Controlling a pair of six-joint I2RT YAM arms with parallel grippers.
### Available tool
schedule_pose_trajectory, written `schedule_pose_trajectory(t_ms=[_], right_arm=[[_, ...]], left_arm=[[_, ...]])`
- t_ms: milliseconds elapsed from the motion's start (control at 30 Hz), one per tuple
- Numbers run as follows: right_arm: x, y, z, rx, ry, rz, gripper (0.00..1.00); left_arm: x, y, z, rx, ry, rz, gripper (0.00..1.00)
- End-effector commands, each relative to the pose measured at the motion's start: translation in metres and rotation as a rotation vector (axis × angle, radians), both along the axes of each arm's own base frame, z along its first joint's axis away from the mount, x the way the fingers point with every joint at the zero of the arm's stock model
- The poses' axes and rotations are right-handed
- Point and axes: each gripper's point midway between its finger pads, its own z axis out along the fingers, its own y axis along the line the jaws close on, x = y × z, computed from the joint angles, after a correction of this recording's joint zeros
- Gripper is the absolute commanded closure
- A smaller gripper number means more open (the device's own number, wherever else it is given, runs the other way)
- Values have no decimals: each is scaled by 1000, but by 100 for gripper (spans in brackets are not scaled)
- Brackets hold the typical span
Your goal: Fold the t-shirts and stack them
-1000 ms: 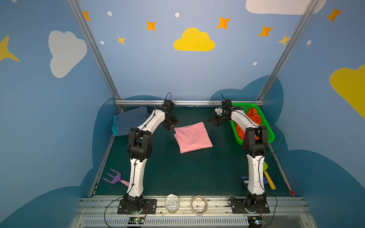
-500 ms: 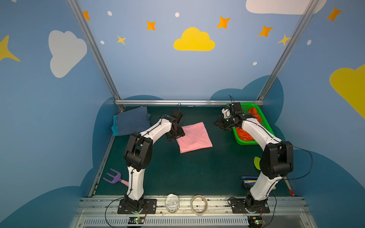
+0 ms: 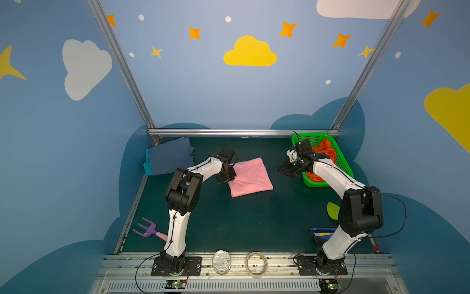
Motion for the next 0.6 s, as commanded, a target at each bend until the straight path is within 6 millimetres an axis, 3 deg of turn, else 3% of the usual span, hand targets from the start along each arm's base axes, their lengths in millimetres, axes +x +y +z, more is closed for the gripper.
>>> schedule_pose_trajectory(t_ms=[0,100,267,567], right_arm=[[-11,1,5,-4,3,11,68],[-15,2,-1,-11,22,16,68],[-18,9,-16,-12,57,23,68],[-13,35,-38,-15,104,71,70]], left_arm=[[14,8,-20,6,15,5,94],[38,29,0,33,-6,11,96],[73,69,50,59,-71,19,96],[112,160,110,104,-119,131,96]])
